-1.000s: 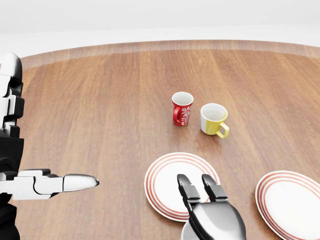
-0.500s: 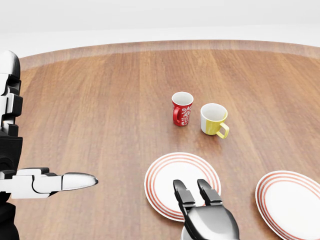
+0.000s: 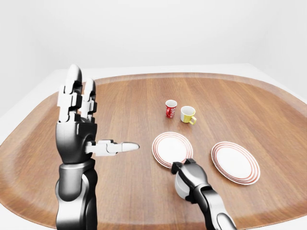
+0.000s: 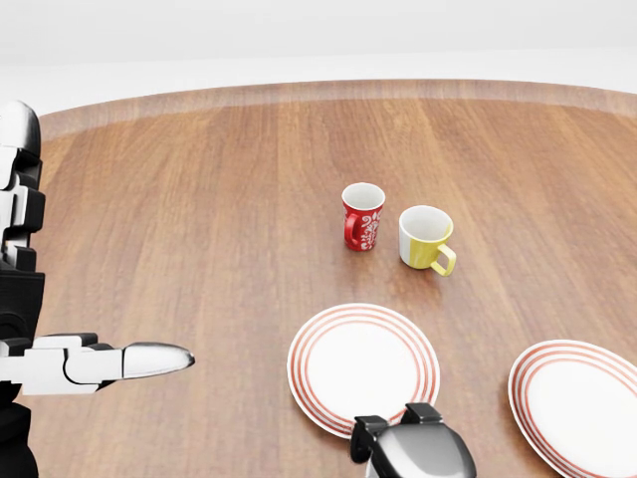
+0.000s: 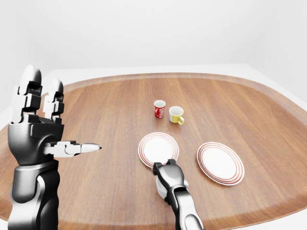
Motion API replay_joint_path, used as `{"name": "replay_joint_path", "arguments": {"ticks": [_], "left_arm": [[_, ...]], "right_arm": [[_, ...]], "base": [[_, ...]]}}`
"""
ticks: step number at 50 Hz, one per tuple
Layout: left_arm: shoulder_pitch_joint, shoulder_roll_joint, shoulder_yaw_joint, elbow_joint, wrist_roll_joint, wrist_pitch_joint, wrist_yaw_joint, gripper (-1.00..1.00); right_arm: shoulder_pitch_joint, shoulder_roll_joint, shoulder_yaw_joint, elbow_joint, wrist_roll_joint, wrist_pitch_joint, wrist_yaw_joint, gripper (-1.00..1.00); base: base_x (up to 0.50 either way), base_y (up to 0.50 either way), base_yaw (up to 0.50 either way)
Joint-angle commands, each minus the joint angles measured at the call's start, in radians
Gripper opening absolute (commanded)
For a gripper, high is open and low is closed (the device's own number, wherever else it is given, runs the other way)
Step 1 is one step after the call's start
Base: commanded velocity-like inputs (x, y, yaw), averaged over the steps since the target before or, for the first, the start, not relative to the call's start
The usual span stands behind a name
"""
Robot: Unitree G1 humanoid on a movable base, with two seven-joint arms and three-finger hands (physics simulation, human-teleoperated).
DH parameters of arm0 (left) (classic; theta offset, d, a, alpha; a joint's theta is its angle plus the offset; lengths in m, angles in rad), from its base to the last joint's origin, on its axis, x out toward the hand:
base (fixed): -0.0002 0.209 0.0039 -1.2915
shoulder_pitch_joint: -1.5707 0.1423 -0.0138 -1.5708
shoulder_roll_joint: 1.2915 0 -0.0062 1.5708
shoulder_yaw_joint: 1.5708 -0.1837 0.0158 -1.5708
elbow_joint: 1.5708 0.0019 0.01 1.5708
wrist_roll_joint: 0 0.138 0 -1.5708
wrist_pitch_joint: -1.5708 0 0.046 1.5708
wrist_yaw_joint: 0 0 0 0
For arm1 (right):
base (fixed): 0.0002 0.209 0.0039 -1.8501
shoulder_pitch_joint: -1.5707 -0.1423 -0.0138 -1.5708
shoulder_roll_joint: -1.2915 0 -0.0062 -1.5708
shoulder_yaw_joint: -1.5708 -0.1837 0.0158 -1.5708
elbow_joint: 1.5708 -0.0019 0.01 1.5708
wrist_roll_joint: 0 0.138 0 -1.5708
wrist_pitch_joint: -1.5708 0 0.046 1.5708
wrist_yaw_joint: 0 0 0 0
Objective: Put the white mug on the left plate.
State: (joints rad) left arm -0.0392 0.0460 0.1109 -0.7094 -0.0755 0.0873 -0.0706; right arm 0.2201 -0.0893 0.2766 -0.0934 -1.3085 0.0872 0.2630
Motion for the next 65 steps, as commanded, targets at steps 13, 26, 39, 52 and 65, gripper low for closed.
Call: {"name": "replay_joint_path", "arguments": {"ticks": [13, 26, 39, 52, 65], "left_arm": [[0.007, -0.001, 0.0, 0.002, 0.002, 0.0, -0.001, 0.95], [0.01, -0.003, -0.004, 0.005, 0.005, 0.0, -0.003, 0.94], [0.005, -0.006, -0.013, 0.0, 0.009, 0.0, 0.002, 0.95], [0.004, -0.003, -0.006, -0.001, 0.004, 0.0, 0.0, 0.95], [-0.004, 0.002, 0.003, 0.0, -0.003, 0.0, 0.001, 0.94]], "right_arm": [[0.061, -0.023, -0.032, -0.143, 0.092, -0.043, 0.146, -1.0], [0.075, -0.012, -0.087, -0.392, 0.109, -0.064, 0.331, -1.0], [0.013, 0.002, -0.12, -0.479, 0.105, -0.083, 0.435, -1.0], [-0.374, -0.015, -0.223, -0.199, 0.104, -0.155, 0.435, -1.0], [-0.678, -0.038, -0.214, 0.263, 0.072, -0.174, 0.435, -1.0]], "base": [[0.0, 0.0, 0.0], [0.0, 0.0, 0.0], [0.0, 0.0, 0.0], [0.0, 0.0, 0.0], [0.0, 0.0, 0.0]]}}
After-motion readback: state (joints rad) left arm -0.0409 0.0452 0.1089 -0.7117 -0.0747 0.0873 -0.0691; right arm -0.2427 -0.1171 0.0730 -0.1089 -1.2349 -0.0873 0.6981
